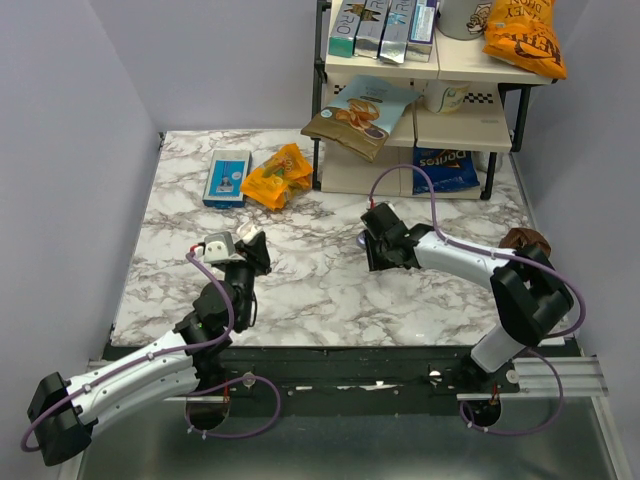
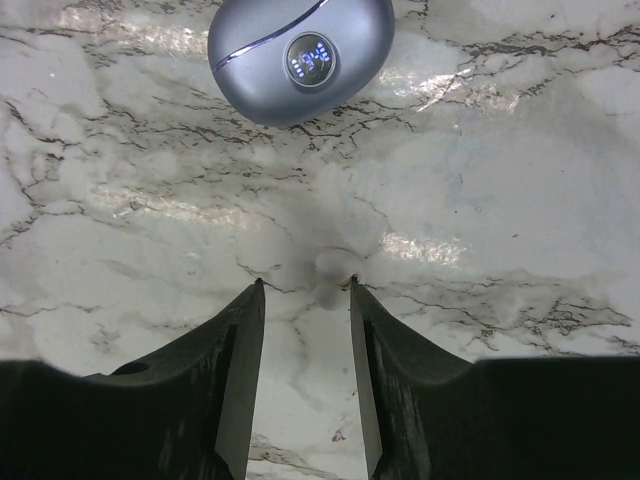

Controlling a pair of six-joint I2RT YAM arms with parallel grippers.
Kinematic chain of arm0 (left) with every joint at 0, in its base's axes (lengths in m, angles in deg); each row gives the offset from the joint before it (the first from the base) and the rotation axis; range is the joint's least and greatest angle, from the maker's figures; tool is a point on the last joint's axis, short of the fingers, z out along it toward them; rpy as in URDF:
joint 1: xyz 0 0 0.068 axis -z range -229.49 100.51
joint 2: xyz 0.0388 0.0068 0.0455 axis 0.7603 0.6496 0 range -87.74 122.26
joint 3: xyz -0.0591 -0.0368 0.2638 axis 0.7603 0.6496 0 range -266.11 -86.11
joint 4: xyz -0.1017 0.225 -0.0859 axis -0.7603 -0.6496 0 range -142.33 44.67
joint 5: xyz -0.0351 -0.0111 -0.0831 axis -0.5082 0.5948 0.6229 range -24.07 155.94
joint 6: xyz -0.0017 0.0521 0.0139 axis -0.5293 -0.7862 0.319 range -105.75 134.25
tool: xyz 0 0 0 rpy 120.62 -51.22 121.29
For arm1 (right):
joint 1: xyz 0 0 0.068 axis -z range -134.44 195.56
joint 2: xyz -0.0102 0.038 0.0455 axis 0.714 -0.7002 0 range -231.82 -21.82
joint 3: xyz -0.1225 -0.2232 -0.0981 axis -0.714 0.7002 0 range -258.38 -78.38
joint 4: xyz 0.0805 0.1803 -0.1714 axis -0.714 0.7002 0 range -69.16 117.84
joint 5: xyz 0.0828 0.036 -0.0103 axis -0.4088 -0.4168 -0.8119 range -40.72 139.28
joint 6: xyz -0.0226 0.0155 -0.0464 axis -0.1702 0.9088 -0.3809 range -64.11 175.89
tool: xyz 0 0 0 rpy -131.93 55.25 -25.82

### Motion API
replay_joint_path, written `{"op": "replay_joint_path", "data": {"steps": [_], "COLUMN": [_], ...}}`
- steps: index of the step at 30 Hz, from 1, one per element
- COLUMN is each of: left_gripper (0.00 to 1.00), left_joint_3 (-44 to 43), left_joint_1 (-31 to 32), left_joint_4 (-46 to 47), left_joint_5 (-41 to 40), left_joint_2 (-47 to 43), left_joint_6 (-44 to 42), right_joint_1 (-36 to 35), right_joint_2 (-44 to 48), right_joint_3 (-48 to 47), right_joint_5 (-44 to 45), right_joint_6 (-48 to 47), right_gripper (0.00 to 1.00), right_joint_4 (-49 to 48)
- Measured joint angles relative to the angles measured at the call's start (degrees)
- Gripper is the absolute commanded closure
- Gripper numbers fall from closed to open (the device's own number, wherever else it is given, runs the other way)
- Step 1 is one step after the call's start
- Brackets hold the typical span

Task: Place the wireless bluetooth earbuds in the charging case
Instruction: Place the earbud at the center of the board, then pick up the earbud from the center of the board.

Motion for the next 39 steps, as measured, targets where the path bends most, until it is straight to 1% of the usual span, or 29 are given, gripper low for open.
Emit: {"op": "replay_joint_path", "data": {"steps": [5,10,13,14,17,21,24,27,29,31,35,39], "left_gripper": [1.00,1.00,1.00,1.00,1.00,1.00,1.00,1.00,1.00,1.00,1.00,1.00], "left_joint_3": [0.0,0.0,0.0,0.0,0.0,0.0,0.0,0.1,0.3,0.5,0.6,1.1], "left_joint_1": [0.0,0.0,0.1,0.1,0.1,0.3,0.3,0.3,0.4,0.4,0.5,0.7], "left_joint_4": [-0.1,-0.5,-0.5,-0.5,-0.6,-0.9,-1.2,-1.2,-1.4,-1.8,-2.8,-3.0], "left_joint_5": [0.5,0.7,0.7,0.7,0.7,0.7,0.7,0.7,0.7,0.7,0.7,0.7], "left_joint_2": [0.6,1.0,1.0,1.0,1.1,1.1,0.8,0.4,0.2,-0.1,-1.2,-2.4], "left_joint_6": [0.7,1.0,1.3,1.4,1.7,1.8,1.9,2.3,2.7,2.9,3.1,3.6], "right_joint_1": [0.3,1.4,1.7,1.7,1.7,1.7,1.7,1.9,1.9,2.0,2.1,2.0], "right_joint_2": [-3.0,-3.7,-3.8,-3.8,-3.9,-3.2,0.8,7.6,10.6,11.8,8.5,4.0], "right_joint_3": [0.1,0.1,0.1,0.1,0.1,0.5,2.7,4.7,4.9,4.6,3.3,3.6], "right_joint_5": [-0.2,-0.1,0.0,0.1,0.7,0.9,-1.2,-7.1,-13.0,-19.9,-33.8,-39.6], "right_joint_6": [-0.1,-0.5,-0.7,-0.7,-1.0,-1.1,-0.7,1.2,2.8,4.7,6.3,5.4], "right_gripper": [0.58,0.62,0.69,0.74,0.82,0.85,0.86,0.86,0.86,0.86,0.84,0.82], "right_joint_4": [-0.6,-0.8,-0.9,-0.9,-0.9,-1.2,-2.4,-5.0,-7.4,-10.0,-12.1,-11.8]}}
